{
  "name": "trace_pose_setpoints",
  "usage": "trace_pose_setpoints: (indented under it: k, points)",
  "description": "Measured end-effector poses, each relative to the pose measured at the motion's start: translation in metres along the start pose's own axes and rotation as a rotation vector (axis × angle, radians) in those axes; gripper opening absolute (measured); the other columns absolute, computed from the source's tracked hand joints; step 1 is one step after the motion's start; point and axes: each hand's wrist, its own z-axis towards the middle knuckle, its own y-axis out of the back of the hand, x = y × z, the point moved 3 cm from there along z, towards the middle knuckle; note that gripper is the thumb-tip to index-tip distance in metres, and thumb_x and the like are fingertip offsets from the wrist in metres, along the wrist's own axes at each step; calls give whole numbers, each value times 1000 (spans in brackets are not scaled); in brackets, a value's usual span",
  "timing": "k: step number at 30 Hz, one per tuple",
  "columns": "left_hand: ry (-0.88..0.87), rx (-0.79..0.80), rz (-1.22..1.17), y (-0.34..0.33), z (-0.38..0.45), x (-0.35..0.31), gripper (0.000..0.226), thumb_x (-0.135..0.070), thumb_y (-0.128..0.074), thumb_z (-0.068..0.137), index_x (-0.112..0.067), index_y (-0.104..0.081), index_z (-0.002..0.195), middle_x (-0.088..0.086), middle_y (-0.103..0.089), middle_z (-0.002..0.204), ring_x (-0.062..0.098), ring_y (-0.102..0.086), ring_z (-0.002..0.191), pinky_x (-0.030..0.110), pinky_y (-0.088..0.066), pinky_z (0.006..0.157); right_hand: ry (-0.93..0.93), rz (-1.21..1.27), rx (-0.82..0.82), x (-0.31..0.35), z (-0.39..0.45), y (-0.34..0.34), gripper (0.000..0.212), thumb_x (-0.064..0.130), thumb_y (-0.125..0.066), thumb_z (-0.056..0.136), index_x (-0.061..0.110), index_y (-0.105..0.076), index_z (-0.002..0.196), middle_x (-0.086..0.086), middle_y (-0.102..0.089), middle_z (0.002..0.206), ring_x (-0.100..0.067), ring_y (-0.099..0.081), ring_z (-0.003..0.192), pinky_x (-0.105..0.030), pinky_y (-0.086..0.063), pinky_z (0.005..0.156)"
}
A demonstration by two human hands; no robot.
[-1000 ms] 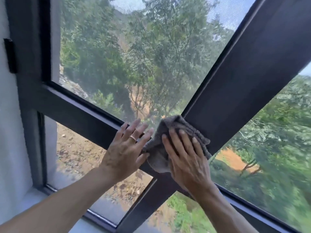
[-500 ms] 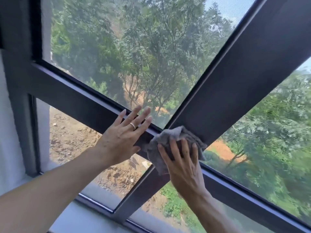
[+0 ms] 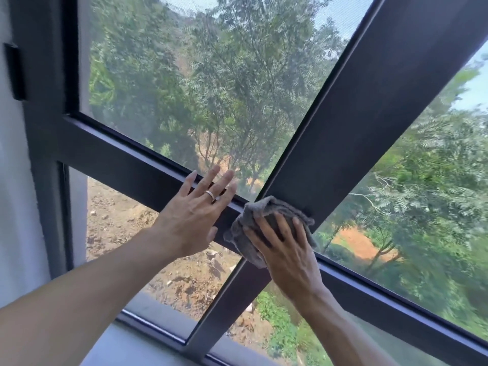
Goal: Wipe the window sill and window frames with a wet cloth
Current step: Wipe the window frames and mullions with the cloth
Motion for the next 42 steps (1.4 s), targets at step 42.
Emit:
trace_pose_setpoints:
  k: [42]
  points:
    - [-266, -517, -71, 143, 80, 33, 107, -29, -84, 63, -10, -27, 151, 14, -15, 162, 33, -11, 150, 61, -12, 115, -895, 55, -265, -23, 101, 90, 37, 31, -70, 90, 35, -65, 126, -9, -38, 142, -43, -37, 134, -60, -40, 99]
